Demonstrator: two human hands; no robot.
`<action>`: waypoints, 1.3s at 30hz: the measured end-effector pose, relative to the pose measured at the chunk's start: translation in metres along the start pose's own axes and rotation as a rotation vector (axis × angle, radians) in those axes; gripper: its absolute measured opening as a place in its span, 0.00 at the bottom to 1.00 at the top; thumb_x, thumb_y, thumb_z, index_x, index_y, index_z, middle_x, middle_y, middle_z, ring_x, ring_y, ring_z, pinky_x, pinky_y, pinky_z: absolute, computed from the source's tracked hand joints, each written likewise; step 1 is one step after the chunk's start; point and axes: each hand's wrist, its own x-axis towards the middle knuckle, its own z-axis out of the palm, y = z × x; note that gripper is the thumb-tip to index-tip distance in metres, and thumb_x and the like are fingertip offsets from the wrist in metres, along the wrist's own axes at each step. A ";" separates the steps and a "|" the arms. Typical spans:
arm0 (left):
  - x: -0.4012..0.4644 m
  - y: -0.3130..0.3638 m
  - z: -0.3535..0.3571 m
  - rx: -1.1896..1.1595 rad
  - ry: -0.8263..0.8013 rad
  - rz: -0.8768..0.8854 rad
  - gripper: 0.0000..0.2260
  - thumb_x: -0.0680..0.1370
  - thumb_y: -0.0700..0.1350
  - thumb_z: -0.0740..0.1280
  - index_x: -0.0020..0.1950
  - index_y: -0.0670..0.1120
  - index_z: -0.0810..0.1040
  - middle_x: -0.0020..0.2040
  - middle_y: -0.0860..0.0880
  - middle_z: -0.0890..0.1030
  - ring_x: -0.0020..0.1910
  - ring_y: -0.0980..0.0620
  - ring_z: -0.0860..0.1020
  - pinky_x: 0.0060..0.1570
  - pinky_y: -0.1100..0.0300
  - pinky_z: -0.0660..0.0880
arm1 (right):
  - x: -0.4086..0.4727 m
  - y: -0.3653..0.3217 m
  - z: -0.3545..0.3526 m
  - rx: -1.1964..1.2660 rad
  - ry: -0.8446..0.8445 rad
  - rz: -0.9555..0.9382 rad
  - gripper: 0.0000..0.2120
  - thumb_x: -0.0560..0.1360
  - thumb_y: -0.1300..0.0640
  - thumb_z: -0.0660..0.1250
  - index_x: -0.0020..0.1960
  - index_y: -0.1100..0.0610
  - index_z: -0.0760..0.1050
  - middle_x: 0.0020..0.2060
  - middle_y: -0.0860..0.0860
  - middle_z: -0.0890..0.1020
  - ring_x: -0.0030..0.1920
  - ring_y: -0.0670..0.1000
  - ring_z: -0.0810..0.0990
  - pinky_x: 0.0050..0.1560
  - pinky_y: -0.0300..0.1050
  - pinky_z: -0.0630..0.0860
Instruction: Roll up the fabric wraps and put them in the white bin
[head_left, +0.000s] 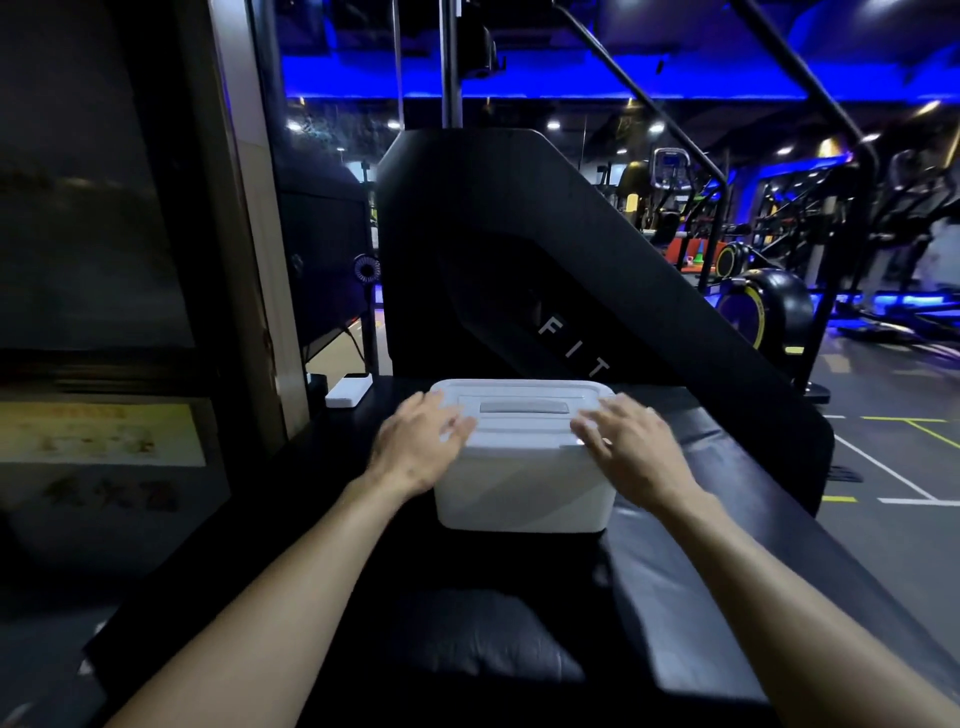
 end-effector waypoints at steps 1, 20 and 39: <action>-0.009 0.005 0.003 0.063 -0.040 0.062 0.27 0.82 0.66 0.58 0.77 0.54 0.71 0.81 0.51 0.65 0.82 0.49 0.56 0.78 0.49 0.56 | -0.007 -0.004 0.006 0.003 -0.031 -0.044 0.29 0.80 0.34 0.50 0.67 0.50 0.76 0.67 0.52 0.77 0.71 0.56 0.72 0.72 0.58 0.62; 0.054 -0.039 0.060 0.088 0.238 0.290 0.32 0.77 0.71 0.59 0.71 0.52 0.79 0.72 0.52 0.77 0.74 0.49 0.71 0.75 0.42 0.63 | 0.063 0.032 0.069 0.151 0.289 -0.240 0.28 0.78 0.30 0.59 0.53 0.51 0.85 0.47 0.49 0.84 0.47 0.56 0.80 0.52 0.54 0.75; 0.136 0.043 -0.117 -0.685 -0.195 -0.392 0.14 0.76 0.59 0.69 0.43 0.50 0.86 0.43 0.53 0.86 0.46 0.52 0.84 0.52 0.46 0.81 | 0.216 -0.054 -0.100 0.602 -0.641 0.171 0.28 0.79 0.33 0.53 0.40 0.49 0.83 0.36 0.40 0.84 0.39 0.41 0.81 0.44 0.42 0.74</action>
